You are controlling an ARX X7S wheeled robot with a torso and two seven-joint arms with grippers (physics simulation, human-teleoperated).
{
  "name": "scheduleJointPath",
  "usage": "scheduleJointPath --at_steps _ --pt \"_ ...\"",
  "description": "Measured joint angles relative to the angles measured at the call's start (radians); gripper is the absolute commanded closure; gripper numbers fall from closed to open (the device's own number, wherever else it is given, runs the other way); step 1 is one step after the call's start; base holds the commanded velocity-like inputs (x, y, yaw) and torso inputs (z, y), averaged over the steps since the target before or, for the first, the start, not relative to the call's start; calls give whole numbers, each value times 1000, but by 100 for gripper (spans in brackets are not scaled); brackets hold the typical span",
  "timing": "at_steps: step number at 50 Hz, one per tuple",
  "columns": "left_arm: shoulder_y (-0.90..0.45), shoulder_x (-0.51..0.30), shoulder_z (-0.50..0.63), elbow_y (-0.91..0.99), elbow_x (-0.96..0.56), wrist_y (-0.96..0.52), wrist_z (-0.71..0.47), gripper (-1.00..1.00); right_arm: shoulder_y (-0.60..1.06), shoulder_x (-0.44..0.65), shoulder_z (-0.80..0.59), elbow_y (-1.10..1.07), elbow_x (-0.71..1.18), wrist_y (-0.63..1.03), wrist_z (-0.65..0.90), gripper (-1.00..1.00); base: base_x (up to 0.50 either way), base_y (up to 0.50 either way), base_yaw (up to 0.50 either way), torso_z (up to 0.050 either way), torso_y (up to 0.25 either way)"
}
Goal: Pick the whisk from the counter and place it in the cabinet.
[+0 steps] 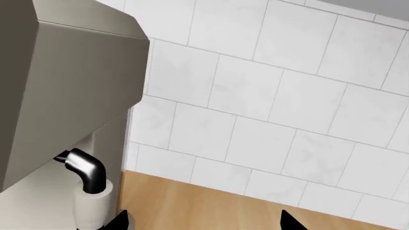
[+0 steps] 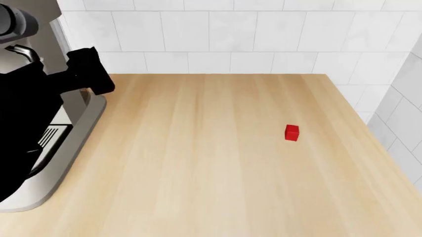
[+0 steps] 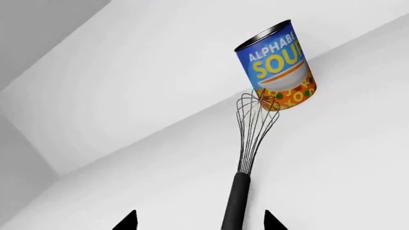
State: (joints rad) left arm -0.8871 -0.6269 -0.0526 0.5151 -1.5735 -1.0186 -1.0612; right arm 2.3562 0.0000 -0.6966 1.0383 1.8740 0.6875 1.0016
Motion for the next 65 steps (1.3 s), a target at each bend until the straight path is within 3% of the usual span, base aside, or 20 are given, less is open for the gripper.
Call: scheduleJointPath --at_steps 18,30,47,65 --pt "0 -4 5 0 -1 7 0 -100 0 0 193 -176 -278 -16 -138 -100 0 0 0 0 0" --pt "0 -6 9 -1 -1 11 0 -100 0 0 294 -304 -355 -4 -212 -100 0 0 0 0 0" --pt "-4 -6 18 -6 1 16 3 -100 0 0 385 -418 -214 91 -233 -100 0 0 0 0 0" --pt "-5 -9 26 -7 1 20 4 -100 0 0 406 -382 -3 207 -173 -100 0 0 0 0 0"
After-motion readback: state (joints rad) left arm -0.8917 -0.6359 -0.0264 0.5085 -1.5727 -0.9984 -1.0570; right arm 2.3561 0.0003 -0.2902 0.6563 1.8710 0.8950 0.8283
